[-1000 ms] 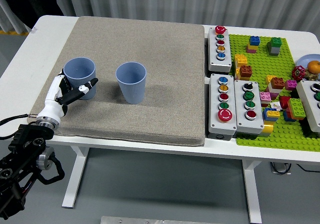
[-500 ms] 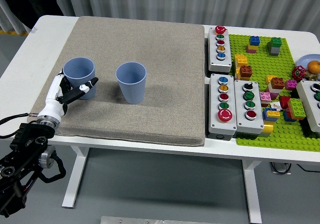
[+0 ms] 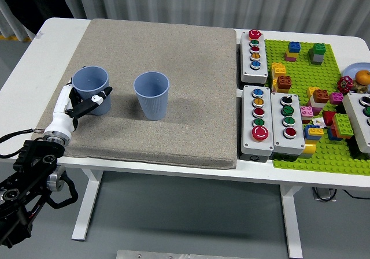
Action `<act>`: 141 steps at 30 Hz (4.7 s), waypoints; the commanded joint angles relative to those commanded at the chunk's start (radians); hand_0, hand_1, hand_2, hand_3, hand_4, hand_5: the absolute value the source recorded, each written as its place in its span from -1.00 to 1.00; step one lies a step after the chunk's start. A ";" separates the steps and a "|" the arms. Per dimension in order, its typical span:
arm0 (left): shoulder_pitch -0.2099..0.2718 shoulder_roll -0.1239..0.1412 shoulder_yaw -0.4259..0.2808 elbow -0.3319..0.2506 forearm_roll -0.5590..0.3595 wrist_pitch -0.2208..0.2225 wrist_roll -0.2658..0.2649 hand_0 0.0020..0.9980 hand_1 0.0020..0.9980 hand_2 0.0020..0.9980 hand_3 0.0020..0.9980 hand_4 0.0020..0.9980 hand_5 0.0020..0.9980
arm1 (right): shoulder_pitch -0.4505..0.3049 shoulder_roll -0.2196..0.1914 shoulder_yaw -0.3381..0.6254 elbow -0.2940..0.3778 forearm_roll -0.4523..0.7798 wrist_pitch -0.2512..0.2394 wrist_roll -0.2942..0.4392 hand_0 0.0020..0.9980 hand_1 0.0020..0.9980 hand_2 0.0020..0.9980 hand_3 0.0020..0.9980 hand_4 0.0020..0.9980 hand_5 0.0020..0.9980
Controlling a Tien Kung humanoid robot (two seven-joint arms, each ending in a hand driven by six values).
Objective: Pick cup pour cup place
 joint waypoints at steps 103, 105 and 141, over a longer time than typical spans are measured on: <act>-0.171 0.223 0.223 -0.310 1.070 0.144 0.308 0.06 0.13 0.27 0.34 0.27 -0.84 | 0.013 -0.012 -0.005 0.000 0.013 -0.015 0.005 0.40 0.26 0.11 0.12 -1.00 -0.99; -0.174 0.226 0.230 -0.312 1.079 0.141 0.311 0.06 0.13 0.27 0.33 0.27 -0.84 | 0.013 -0.013 -0.006 0.000 0.014 -0.016 0.005 0.40 0.26 0.11 0.12 -1.00 -1.00; -0.225 0.270 0.289 -0.288 1.196 0.127 0.350 0.06 0.14 0.25 0.31 0.25 -0.87 | 0.015 -0.013 -0.009 0.000 0.019 -0.019 0.007 0.40 0.26 0.11 0.12 -1.00 -0.98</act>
